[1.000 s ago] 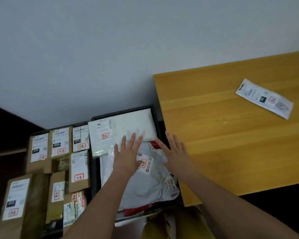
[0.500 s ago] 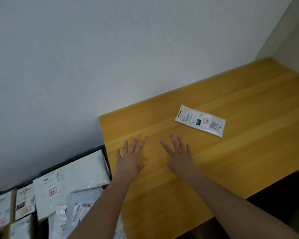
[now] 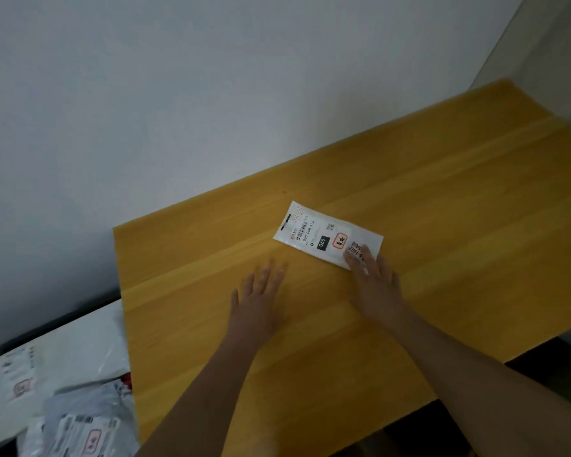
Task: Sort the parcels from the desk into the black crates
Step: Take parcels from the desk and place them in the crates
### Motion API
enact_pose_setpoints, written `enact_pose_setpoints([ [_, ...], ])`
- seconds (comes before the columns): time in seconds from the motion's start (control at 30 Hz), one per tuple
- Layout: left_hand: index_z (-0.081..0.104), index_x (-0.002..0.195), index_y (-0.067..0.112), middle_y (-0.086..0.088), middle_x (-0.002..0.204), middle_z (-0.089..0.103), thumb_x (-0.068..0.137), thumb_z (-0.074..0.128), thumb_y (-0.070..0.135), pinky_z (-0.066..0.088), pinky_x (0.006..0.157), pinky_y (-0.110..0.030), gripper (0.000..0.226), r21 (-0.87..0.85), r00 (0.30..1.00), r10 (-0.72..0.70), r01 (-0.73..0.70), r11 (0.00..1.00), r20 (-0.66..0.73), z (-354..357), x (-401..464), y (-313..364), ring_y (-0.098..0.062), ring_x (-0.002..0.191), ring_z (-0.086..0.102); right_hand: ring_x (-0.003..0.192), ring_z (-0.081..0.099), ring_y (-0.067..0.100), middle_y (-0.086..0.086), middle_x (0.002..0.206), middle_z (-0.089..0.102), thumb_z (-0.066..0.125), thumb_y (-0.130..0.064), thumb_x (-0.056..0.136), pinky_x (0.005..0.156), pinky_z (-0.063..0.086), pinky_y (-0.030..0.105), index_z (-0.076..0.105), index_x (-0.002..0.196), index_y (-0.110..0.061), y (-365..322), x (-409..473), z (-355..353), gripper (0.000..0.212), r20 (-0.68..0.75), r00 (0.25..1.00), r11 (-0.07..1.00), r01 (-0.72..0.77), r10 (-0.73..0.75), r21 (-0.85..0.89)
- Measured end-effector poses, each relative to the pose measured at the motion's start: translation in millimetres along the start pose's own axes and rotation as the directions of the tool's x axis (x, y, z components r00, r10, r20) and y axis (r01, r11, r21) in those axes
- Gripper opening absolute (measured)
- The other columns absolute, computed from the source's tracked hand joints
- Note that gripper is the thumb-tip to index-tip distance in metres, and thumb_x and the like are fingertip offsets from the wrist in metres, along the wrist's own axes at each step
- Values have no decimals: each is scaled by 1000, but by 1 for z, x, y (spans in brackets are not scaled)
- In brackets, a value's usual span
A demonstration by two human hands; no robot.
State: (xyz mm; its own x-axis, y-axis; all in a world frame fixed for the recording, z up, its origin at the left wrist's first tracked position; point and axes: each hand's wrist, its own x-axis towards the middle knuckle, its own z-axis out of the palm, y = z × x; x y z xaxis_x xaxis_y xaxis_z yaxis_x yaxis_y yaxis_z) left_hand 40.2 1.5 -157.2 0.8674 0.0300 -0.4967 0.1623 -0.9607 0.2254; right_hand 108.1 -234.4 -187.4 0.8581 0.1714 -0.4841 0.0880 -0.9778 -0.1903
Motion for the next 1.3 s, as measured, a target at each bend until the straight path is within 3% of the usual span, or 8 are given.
enact_pose_setpoints([
  [0.3, 14, 156, 17, -8, 162, 18, 92, 63, 37, 18, 119, -40, 83, -320, 985, -163, 174, 931, 59, 18, 17, -8, -27, 150, 14, 139, 28, 34, 7, 161, 20, 55, -33, 93, 116, 21, 49, 17, 156, -31, -7, 4, 7, 74, -28, 998, 998, 60, -60, 17],
  [0.43, 34, 149, 16, -14, 151, 33, 92, 64, 38, 36, 111, -45, 68, -666, 891, -420, 418, 619, 169, 10, 25, 7, -34, 136, 38, 108, 53, 22, 6, 117, 63, 49, -25, 99, 98, 43, 34, 63, 129, -16, -20, -1, -1, 35, -159, 959, 959, 255, -234, 125],
  [0.53, 42, 145, 11, -10, 147, 42, 95, 62, 27, 40, 106, -36, 56, -823, 867, -435, 422, 380, 244, 4, 27, 12, -28, 130, 46, 124, 45, 25, 8, 133, 57, 52, -13, 96, 103, 39, 36, 55, 137, -11, -25, 4, -8, 41, -249, 959, 925, 210, -133, 315],
  [0.63, 44, 144, 12, -7, 144, 47, 97, 59, 23, 41, 104, -38, 50, -859, 870, -382, 429, 280, 311, 3, 26, 13, -24, 129, 47, 126, 48, 24, 7, 137, 55, 55, -10, 95, 107, 35, 34, 42, 146, -12, -28, 7, -6, 53, -119, 983, 905, 175, -139, 388],
  [0.83, 63, 121, 19, -4, 116, 70, 95, 53, 6, 50, 64, -28, 32, -888, 885, -264, 432, 156, 384, 8, 12, 3, -18, 100, 66, 92, 63, 16, 4, 101, 63, 67, -6, 90, 62, 50, 16, 38, 149, -19, -47, 6, 16, 67, 140, 990, 695, -85, -22, 714],
  [0.97, 65, 118, 11, -6, 101, 71, 95, 52, -2, 47, 45, -17, 30, -913, 879, -316, 400, 77, 358, 8, -12, -20, -14, 73, 66, 94, 66, 18, -3, 96, 61, 67, -5, 90, 69, 58, 24, 52, 140, -20, -70, -2, 25, 54, 178, 981, 680, -79, -78, 729],
  [1.17, 56, 130, 20, -13, 112, 72, 93, 51, -9, 57, 58, -31, 47, -951, 885, -350, 300, -75, 307, 11, -51, -63, -25, 84, 71, 81, 64, 8, -5, 89, 63, 68, -2, 89, 57, 49, 14, 59, 126, -19, -123, -24, 32, 41, 83, 986, 673, 36, -144, 739],
  [1.3, 39, 134, 38, -12, 115, 70, 93, 49, -11, 57, 78, -45, 65, -960, 905, -323, 276, -48, 276, 12, -93, -96, -27, 93, 69, 73, 58, 10, -5, 77, 56, 70, 1, 86, 58, 49, 17, 60, 115, -23, -168, -51, 41, 39, 26, 981, 676, 113, -191, 728],
])
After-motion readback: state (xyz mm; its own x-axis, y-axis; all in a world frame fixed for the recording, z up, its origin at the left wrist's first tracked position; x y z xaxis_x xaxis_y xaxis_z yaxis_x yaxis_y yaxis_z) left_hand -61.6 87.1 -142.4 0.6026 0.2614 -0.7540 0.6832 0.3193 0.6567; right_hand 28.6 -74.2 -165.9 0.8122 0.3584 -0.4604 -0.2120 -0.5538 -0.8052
